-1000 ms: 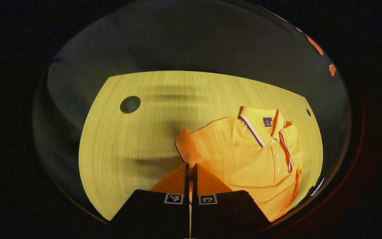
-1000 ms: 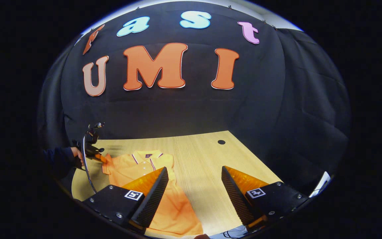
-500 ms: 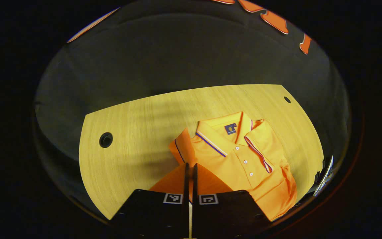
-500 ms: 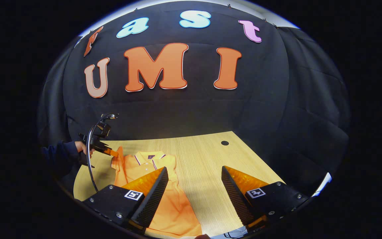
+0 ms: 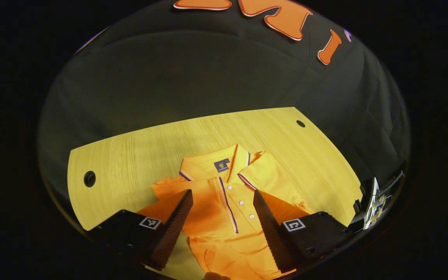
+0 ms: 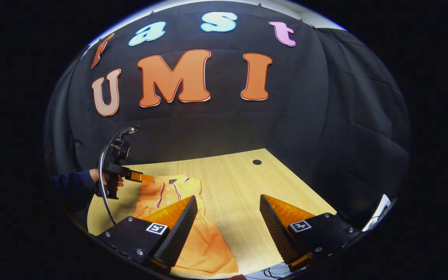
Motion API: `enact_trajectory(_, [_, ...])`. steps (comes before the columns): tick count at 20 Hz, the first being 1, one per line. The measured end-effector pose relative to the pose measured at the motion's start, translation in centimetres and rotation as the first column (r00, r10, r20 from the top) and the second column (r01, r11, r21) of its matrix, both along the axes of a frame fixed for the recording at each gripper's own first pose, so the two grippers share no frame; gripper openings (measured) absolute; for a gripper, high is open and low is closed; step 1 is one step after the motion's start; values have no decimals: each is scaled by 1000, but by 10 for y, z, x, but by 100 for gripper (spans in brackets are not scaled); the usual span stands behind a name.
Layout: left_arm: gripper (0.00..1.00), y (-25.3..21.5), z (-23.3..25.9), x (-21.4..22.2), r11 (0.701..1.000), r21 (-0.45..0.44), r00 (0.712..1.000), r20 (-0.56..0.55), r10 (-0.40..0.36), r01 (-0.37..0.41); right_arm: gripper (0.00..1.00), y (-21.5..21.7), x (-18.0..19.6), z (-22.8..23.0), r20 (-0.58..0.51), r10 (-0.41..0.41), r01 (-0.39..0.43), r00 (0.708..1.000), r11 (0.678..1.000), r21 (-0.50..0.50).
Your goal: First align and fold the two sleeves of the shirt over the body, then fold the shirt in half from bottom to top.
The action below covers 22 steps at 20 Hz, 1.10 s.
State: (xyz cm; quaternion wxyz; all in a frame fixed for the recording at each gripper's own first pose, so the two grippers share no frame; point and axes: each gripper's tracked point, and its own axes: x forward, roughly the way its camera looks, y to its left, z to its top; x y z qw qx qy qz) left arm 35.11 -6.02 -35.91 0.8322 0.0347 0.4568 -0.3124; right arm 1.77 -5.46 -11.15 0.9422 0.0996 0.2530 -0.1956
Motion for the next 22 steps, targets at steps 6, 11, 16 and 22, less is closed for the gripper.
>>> enact_trajectory(6, [97,40,66,-5,985,-101,951,263,163,-141,98,-3,9,10,93,10,-5,996,999,-47])
enact_trajectory(11, [97,81,154,-35,941,-202,828,450,334,-270,98,5,34,20,193,114,-107,974,993,-46])
enact_trajectory(16, [98,111,220,-93,903,-257,681,595,428,-343,98,15,50,31,281,227,-218,932,974,-63])
enact_trajectory(22, [98,123,288,-166,854,-329,502,700,508,-404,98,29,56,51,397,316,-307,862,948,-89])
